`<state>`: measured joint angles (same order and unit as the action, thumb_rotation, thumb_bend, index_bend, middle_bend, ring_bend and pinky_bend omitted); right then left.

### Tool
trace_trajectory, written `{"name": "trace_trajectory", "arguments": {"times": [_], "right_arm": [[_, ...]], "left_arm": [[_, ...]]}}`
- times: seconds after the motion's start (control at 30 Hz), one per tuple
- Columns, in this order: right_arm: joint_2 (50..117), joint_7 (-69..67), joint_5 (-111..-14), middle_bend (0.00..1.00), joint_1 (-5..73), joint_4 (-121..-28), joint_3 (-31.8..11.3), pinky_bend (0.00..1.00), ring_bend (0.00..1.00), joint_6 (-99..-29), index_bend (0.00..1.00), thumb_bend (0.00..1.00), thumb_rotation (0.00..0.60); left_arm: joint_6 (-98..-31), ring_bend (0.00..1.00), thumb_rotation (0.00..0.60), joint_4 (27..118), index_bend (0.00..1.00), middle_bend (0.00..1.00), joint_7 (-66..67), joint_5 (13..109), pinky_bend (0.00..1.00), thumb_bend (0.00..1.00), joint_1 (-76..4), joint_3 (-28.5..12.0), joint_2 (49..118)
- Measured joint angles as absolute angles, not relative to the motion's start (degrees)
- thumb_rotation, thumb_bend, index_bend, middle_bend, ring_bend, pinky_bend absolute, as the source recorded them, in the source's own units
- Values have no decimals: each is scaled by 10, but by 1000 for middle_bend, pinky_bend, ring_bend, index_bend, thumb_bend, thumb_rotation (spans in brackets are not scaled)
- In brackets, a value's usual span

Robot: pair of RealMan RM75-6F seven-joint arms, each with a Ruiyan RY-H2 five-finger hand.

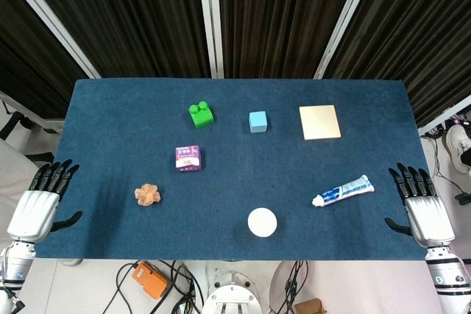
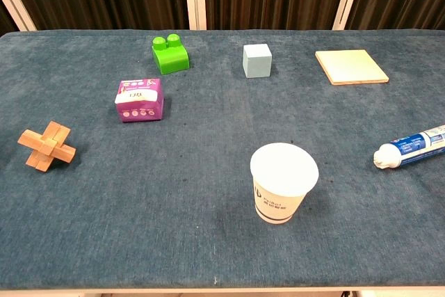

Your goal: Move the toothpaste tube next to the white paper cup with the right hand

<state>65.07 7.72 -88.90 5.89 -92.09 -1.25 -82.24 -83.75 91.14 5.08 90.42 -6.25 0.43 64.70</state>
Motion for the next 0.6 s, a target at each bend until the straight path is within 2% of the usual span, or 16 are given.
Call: {"name": "trace_trajectory", "arguments": {"times": [0.3, 0.37, 0.47, 0.6], "right_arm": [[661, 74, -894, 1, 81, -909, -14, 114, 0, -791, 15, 241, 600], [666, 73, -897, 21, 98, -901, -16, 144, 0, -768, 69, 241, 600], [679, 80, -899, 103, 129, -885, -19, 211, 9, -721, 188, 248, 600], [708, 101, -899, 206, 177, -856, -23, 288, 95, -650, 304, 285, 600]], "left_arm": [[-830, 0, 600, 918, 0, 0, 53, 895, 40, 130, -63, 4, 643], [-828, 0, 600, 919, 0, 0, 51, 893, 40, 130, -64, 3, 642], [-826, 0, 600, 920, 0, 0, 52, 887, 40, 131, -65, 1, 641], [-827, 0, 600, 920, 0, 0, 54, 885, 40, 131, -65, 0, 642]]}}
